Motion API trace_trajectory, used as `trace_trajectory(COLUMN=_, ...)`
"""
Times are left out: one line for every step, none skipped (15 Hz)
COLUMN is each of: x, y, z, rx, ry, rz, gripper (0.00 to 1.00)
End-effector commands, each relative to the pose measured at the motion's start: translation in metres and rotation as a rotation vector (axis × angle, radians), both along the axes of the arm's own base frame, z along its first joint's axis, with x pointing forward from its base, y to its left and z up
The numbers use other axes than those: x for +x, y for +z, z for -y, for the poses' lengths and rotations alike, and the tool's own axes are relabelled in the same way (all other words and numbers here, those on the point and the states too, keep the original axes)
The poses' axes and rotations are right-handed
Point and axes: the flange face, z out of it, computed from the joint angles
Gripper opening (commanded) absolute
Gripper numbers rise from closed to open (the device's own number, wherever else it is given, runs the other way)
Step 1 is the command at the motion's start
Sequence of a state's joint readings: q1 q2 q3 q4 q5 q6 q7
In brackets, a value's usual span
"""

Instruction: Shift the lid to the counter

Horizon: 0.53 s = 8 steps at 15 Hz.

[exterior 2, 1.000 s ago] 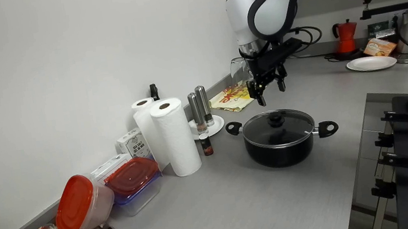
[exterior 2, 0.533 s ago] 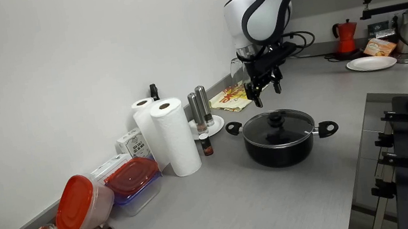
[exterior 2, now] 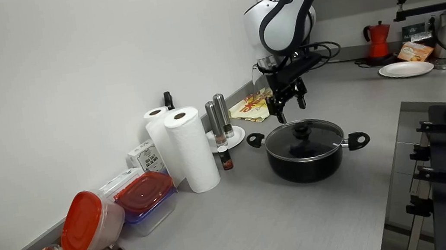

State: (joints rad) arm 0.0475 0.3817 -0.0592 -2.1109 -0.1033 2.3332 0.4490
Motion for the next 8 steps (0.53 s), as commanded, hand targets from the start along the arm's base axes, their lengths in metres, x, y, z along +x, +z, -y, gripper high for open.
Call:
trace_trajectory(x=0.0, y=-0.007, z=-0.003, rx=0.028, ry=0.016, rz=-0.033, gripper=1.0)
trace_trajectory(x=0.0, y=-0.01, z=-0.003, rx=0.029, ry=0.017, rz=-0.037, gripper=1.0)
trace_trajectory(x=-0.001, y=-0.011, z=-0.003, rx=0.03, ry=0.017, rz=-0.041, gripper=1.0)
trace_trajectory(x=-0.001, y=-0.013, z=-0.003, rx=0.031, ry=0.017, rz=-0.043, gripper=1.0)
trace_trajectory(x=-0.001, y=-0.014, z=-0.003, rx=0.032, ry=0.017, rz=-0.045, gripper=1.0)
trace_trajectory(x=-0.002, y=-0.015, z=-0.003, rx=0.033, ry=0.018, rz=-0.047, gripper=1.0)
trace_trajectory(x=-0.003, y=-0.016, z=-0.004, rx=0.035, ry=0.018, rz=-0.049, gripper=1.0)
trace_trajectory(x=-0.004, y=-0.018, z=-0.005, rx=0.039, ry=0.018, rz=-0.052, gripper=1.0)
